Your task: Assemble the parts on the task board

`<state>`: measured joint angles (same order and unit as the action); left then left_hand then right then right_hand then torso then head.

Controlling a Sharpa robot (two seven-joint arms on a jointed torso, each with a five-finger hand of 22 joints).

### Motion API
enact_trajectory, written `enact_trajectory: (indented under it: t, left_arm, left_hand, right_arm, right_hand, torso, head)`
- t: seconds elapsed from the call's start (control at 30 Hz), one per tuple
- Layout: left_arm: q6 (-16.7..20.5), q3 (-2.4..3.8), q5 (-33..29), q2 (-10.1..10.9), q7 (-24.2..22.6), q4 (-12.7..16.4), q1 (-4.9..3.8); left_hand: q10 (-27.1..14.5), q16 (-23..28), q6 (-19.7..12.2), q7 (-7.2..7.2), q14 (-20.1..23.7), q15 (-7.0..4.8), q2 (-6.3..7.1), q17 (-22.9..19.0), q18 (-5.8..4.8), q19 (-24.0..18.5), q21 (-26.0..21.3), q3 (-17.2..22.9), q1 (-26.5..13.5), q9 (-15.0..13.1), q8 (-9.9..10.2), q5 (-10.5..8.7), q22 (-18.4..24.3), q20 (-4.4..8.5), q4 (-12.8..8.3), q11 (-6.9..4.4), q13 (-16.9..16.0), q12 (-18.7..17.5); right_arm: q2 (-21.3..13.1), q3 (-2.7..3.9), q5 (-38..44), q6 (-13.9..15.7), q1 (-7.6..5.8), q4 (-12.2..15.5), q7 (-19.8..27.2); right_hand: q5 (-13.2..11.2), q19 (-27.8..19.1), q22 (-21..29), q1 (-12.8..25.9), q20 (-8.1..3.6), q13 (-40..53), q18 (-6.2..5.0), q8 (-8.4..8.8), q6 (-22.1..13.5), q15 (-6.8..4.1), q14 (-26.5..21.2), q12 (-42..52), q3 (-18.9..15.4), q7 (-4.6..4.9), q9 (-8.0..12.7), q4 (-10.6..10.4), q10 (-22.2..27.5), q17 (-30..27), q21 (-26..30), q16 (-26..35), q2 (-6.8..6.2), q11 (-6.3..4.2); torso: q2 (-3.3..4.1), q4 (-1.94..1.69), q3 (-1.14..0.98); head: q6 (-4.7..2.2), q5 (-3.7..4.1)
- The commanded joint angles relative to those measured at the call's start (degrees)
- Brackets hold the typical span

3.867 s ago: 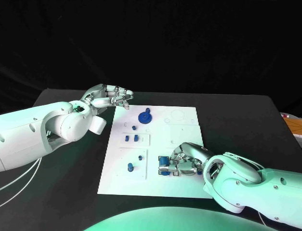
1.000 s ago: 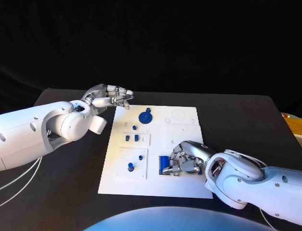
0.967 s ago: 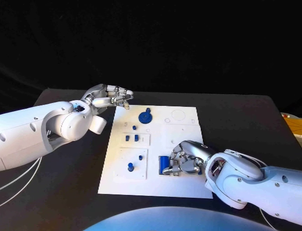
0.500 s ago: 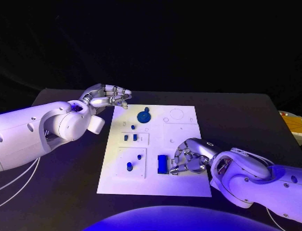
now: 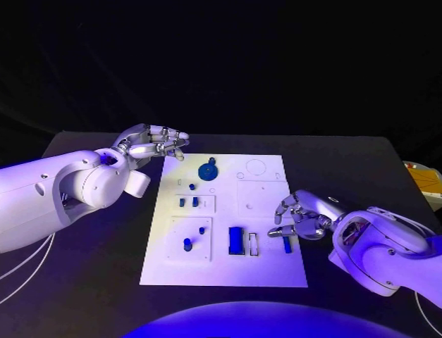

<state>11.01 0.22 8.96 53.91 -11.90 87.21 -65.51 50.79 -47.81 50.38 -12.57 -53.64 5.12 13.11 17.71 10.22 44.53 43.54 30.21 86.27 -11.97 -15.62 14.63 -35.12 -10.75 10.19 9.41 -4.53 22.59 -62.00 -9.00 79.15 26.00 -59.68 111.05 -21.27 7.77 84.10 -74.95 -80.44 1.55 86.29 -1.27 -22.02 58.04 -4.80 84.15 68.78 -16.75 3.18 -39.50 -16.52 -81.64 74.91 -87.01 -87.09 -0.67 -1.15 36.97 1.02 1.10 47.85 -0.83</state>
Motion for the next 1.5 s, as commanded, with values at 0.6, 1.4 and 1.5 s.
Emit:
enact_trajectory:
  t: [0.6,1.4,1.5]
  left_arm:
    - [-0.45,-0.01,-0.28,-0.15,-0.89,0.21,-0.03]
    - [-0.62,-0.03,-0.28,0.07,-0.68,0.33,-0.02]
    - [-0.64,-0.03,-0.28,0.11,-0.65,0.33,-0.02]
  left_hand:
    - [-0.48,0.29,-0.53,-0.15,-0.15,0.19,-0.32,0.08,0.07,-0.32,0.33,0.19,-0.55,0.08,-0.06,0.23,-0.14,-0.04,-0.19,-0.06,0.07,0.28]
    - [-0.44,0.28,-0.49,-0.12,-0.19,0.21,-0.39,0.12,0.07,-0.34,0.33,0.25,-0.71,0.07,-0.14,0.22,-0.18,-0.07,-0.14,-0.06,0.07,0.38]
    - [-0.45,0.28,-0.48,-0.12,-0.19,0.21,-0.41,0.13,0.08,-0.34,0.33,0.28,-0.73,0.07,-0.15,0.23,-0.18,-0.07,-0.13,-0.07,0.07,0.39]
  right_arm:
    - [-2.61,-0.64,6.79,-2.42,3.44,-0.65,-6.43]
    - [1.50,-0.70,8.89,-4.67,5.66,-3.37,-7.33]
    - [1.66,-0.70,9.90,-5.10,5.79,-3.39,-7.60]
  right_hand:
    - [-0.07,4.69,-14.11,-3.12,0.58,-11.73,0.57,1.79,-0.65,0.81,4.10,-1.62,-1.56,0.86,1.07,-0.22,0.46,6.22,0.37,0.25,5.58,0.81]
    - [-0.84,5.08,-14.42,-16.76,-0.19,-11.45,0.79,3.83,0.94,-0.15,4.39,-1.38,6.65,-0.36,2.62,4.34,0.16,7.73,-0.73,-0.24,8.20,-0.35]
    - [0.41,5.19,-14.51,-18.19,-0.03,-11.23,0.86,4.29,1.23,0.15,4.54,-1.07,8.90,0.22,3.04,4.41,-0.20,8.54,-1.04,-0.54,7.38,0.09]
  torso:
    - [0.13,-0.02,-0.09]
    - [0.13,-0.01,0.00]
    - [0.09,0.04,0.00]
  head:
    - [0.02,0.79]
    - [0.64,0.47]
    - [0.63,0.43]
